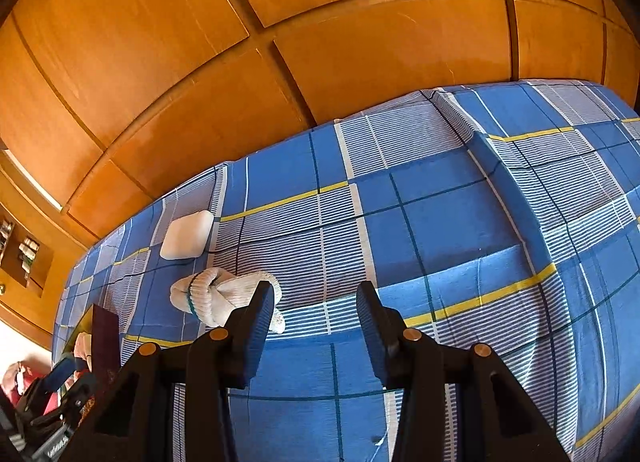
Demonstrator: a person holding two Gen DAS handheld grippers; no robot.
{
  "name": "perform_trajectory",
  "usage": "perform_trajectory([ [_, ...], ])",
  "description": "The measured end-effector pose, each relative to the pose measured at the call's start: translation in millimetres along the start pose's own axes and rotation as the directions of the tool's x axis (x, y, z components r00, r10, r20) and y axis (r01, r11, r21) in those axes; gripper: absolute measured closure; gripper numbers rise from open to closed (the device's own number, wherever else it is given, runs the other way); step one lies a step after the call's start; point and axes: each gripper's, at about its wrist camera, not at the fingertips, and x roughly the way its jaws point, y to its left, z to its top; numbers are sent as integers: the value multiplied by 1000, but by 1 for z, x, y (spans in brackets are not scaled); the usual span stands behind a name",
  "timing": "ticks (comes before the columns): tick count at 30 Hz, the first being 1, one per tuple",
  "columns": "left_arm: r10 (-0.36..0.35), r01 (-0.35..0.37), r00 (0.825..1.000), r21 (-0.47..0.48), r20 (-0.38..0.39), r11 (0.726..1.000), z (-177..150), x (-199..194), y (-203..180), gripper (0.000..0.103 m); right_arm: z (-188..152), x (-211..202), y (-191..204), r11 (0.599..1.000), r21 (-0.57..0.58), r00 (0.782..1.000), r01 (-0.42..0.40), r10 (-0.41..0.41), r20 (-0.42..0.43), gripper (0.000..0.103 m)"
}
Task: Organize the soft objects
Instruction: 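Close the left tool on the white foam block, then grasp the white knit sock bunny with the right tool while the left tool holds the block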
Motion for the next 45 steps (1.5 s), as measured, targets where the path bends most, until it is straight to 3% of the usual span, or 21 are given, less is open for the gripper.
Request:
perform_trajectory([
  [6, -102, 95, 991, -75, -91, 993, 32, 37, -14, 29, 1, -2, -2, 1000, 21, 1000, -10, 10, -4, 60],
  [11, -177, 149, 973, -181, -150, 972, 64, 78, -20, 29, 1, 0, -4, 998, 48, 999, -39, 40, -25, 60],
  [15, -201, 151, 961, -245, -190, 958, 89, 112, -18, 20, 1, 1, -4, 996, 61, 997, -64, 67, -42, 60],
  [17, -271, 187, 936, -335, -223, 923, 98, 130, -12, 18, 1, 1, -4, 995, 63, 996, -73, 76, -48, 60],
  [19, -338, 207, 910, -445, -240, 871, 105, 149, -4, 18, 1, 1, -4, 994, 74, 995, -84, 89, -56, 60],
  [26, -340, 124, 893, -566, -294, 815, 128, 195, 3, 15, -2, 3, -6, 988, 106, 988, -117, 126, -87, 60],
  [32, -276, 88, 910, -507, -309, 857, 151, 210, -5, 14, -3, 6, -9, 981, 138, 981, -137, 153, -117, 60],
  [37, -203, 33, 907, -420, -369, 907, 165, 225, -20, 12, -6, 8, -8, 976, 156, 975, -150, 172, -139, 60],
  [39, -174, 6, 911, -410, -375, 912, 168, 228, -21, 14, -7, 9, -8, 975, 158, 974, -154, 177, -144, 60],
  [40, -164, -1, 912, -402, -376, 916, 167, 230, -18, 17, -7, 8, -8, 975, 159, 973, -156, 179, -144, 60],
  [41, -153, -4, 913, -384, -377, 923, 167, 230, -20, 37, -7, 8, -8, 974, 160, 973, -158, 181, -143, 60],
  [45, -122, 13, 934, -308, -337, 951, 165, 223, -24, 45, -7, 7, -9, 973, 164, 973, -163, 186, -137, 60],
])
